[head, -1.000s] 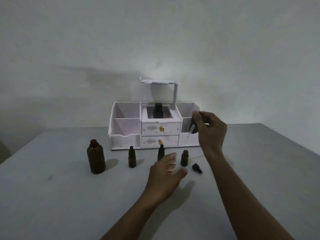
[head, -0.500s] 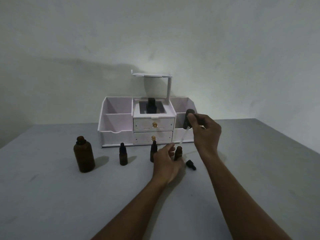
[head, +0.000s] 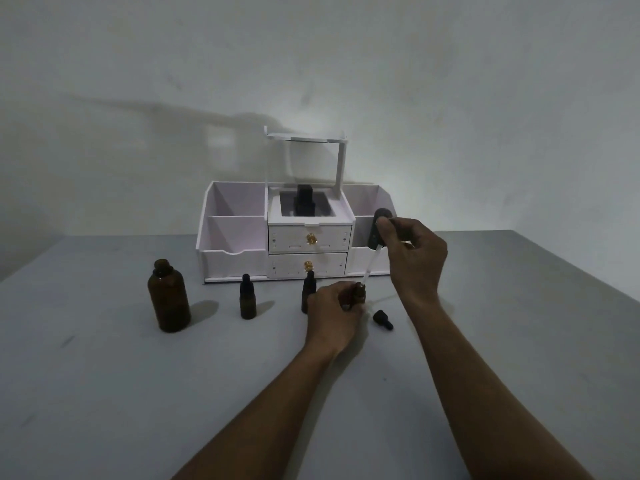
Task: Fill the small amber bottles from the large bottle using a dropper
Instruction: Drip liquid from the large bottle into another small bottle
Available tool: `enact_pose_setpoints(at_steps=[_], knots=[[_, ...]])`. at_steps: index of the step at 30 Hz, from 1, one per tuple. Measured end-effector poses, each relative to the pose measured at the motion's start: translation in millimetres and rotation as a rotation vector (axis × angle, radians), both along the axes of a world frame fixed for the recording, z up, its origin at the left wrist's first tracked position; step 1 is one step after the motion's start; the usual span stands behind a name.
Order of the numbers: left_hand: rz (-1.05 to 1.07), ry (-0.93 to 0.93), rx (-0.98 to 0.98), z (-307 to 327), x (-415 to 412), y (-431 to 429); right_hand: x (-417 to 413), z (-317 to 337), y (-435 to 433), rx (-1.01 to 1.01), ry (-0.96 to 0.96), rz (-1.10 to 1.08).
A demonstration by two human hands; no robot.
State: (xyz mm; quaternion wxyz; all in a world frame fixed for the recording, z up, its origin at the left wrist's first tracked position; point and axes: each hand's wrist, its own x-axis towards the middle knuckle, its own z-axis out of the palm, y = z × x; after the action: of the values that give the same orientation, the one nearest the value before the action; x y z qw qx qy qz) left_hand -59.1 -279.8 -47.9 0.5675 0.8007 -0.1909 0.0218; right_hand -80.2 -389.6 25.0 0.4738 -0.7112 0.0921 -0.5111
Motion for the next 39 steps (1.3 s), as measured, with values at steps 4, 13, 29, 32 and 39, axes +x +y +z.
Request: enact_pose_setpoints(at_steps=[4, 13, 29, 32, 39], knots=[[0.002, 0.003, 0.021, 0.2, 1.4, -0.5, 0.5, 0.2, 1.2, -0.021, 0.005, -0.014], [-0.01, 0.027, 0.007, 0.2, 2.5, -1.3, 5.1, -3.5, 4.8, -0.1, 0.011, -0.037], [-0.009, 0.035, -0.037, -4.4, 4.6, -4.9, 4.2, -5.1, 6.5, -0.1, -0.005, -0.05], [-0.008, 0.032, 0.0, -6.2, 5.1, -4.6, 0.9, -0.7, 9.1, -0.06, -0.028, -0.049], [-0.079, 0.077, 0.022, 1.0, -9.8, 27.4, -13.0, 15.3, 19.8, -0.02, -0.162, -0.047]])
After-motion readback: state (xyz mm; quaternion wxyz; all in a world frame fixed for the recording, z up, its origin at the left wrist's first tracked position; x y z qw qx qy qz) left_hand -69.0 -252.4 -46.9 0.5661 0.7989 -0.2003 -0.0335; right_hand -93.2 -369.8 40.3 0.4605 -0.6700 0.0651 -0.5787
